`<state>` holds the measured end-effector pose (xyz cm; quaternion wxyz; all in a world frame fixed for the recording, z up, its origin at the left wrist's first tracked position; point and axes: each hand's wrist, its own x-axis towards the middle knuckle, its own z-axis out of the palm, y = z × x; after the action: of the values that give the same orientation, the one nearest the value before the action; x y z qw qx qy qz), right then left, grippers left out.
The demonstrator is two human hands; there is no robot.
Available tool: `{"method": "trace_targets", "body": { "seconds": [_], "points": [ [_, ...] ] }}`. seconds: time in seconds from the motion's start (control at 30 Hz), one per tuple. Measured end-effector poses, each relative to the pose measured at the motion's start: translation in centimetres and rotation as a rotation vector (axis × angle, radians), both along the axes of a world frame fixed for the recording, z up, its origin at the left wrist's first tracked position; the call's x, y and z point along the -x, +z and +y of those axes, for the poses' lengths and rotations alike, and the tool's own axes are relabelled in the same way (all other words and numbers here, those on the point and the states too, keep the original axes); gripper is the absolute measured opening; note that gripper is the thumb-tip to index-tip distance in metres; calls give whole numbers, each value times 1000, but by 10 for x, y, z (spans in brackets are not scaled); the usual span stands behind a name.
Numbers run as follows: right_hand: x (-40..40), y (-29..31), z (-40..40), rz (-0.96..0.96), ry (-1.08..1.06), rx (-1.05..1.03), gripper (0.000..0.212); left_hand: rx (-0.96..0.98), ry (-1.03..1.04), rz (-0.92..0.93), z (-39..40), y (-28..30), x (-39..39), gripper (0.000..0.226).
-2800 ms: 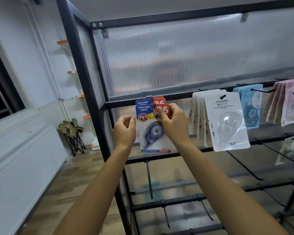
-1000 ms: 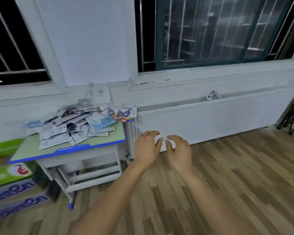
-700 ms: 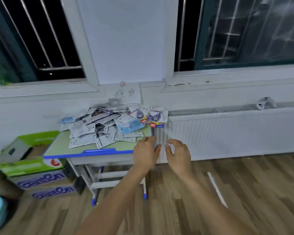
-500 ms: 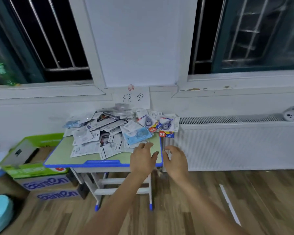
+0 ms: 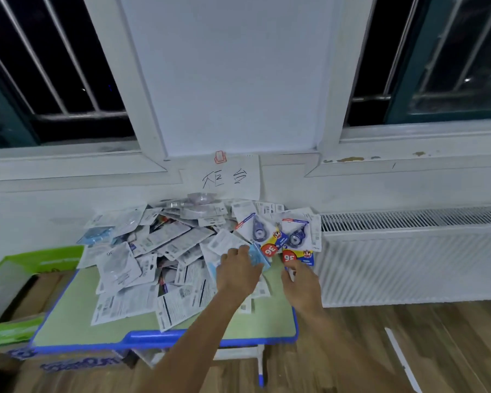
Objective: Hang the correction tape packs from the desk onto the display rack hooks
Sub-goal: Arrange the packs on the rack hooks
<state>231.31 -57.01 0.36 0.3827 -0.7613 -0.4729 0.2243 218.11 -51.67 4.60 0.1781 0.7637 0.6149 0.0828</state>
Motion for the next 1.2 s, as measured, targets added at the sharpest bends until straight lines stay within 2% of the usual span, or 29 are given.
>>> {"method": "trace_targets", "body": {
  "seconds": [0.17, 0.3, 0.47, 0.57, 0.73, 0.87, 1.0, 1.2],
  "points": [
    [-19, -8, 53, 36, -111, 59, 17, 46, -8, 45, 64, -4, -16, 52],
    [-39, -18, 86, 73, -203, 151, 27, 113, 37, 24, 98, -20, -34, 59],
    [-71, -36, 121, 23, -268, 295, 43, 114, 54, 48, 137, -42, -59, 71],
    [-88, -46, 140, 8, -275, 348, 50, 48, -91, 144, 157, -56, -74, 69],
    [-111, -59, 169, 1, -255, 467, 70, 34, -529, 239, 188, -72, -98, 73],
    [-118, -69, 183, 9, -227, 558, 76, 94, -579, 368, 206, -78, -103, 76],
    [-121, -71, 195, 15, -228, 541, 76, 119, -581, 419, 216, -78, -102, 64],
    [-123, -68, 206, 135, -222, 387, 68, 25, -471, 338, 227, -69, -99, 51]
  ]
}}
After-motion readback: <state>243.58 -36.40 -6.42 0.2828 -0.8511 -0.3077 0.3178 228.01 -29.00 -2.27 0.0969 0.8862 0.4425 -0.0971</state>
